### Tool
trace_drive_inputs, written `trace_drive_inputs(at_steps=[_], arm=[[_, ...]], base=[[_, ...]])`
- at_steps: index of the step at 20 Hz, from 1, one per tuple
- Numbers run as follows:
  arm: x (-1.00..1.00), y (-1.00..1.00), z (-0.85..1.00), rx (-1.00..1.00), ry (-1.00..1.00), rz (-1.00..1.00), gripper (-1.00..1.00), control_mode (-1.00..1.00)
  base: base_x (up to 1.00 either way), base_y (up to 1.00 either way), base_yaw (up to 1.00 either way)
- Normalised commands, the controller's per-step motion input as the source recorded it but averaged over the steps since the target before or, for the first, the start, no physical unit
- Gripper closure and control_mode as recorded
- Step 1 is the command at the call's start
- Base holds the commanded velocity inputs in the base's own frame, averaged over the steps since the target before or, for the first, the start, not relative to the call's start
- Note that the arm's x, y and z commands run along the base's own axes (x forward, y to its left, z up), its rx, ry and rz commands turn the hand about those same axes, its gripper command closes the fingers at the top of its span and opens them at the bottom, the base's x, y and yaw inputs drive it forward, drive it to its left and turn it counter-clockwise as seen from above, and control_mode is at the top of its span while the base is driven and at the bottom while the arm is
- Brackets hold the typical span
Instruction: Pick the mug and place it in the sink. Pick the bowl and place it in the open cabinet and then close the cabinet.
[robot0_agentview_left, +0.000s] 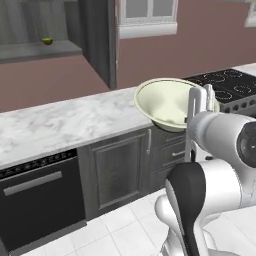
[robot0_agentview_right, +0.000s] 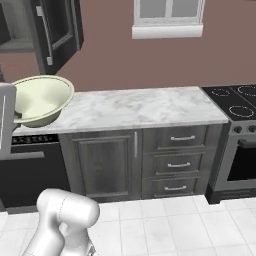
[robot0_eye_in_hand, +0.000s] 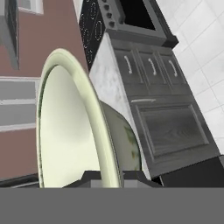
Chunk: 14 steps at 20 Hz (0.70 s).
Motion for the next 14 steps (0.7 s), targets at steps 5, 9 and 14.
trace_drive_inputs(at_steps=[5,9,14], arm=[[0.00,0.00,0.00,0.00,0.00,0.00,1.00,1.00],[0.00,0.00,0.00,0.00,0.00,0.00,1.00,1.00],[0.00,0.00,0.00,0.00,0.00,0.00,1.00,1.00]], base=[[-0.50,0.73,-0.30],[-0.24,1.00,-0.37],[-0.52,1.00,-0.32]])
